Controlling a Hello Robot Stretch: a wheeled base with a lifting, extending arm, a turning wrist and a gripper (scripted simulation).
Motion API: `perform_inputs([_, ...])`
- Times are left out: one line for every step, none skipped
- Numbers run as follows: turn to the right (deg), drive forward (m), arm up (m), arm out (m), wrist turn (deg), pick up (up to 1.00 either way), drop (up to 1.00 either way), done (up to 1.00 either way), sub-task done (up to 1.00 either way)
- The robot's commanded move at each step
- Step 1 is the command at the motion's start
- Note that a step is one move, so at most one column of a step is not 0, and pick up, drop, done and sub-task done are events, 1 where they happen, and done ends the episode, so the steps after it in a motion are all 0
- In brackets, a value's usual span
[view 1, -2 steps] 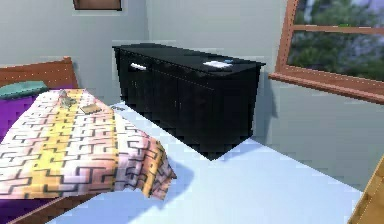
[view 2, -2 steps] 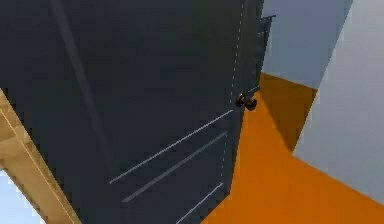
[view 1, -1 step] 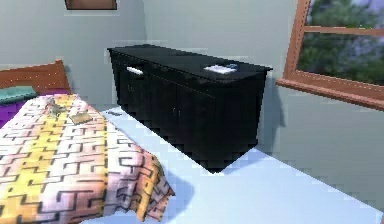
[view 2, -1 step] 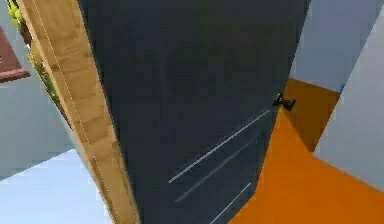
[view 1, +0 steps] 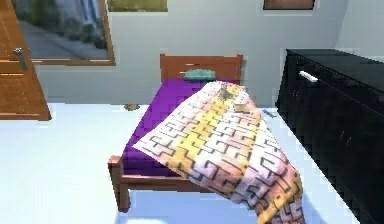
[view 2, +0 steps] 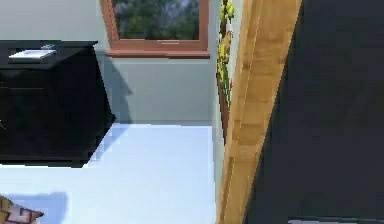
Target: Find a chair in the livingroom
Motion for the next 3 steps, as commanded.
perform_inputs([-45.0,0.00,0.00,0.00,0.0,0.00,0.00,0.00,0.00])
perform_inputs([0.0,1.00,0.00,0.00,0.0,0.00,0.00,0.00,0.00])
perform_inputs([-3.0,0.00,0.00,0.00,0.0,0.00,0.00,0.00,0.00])
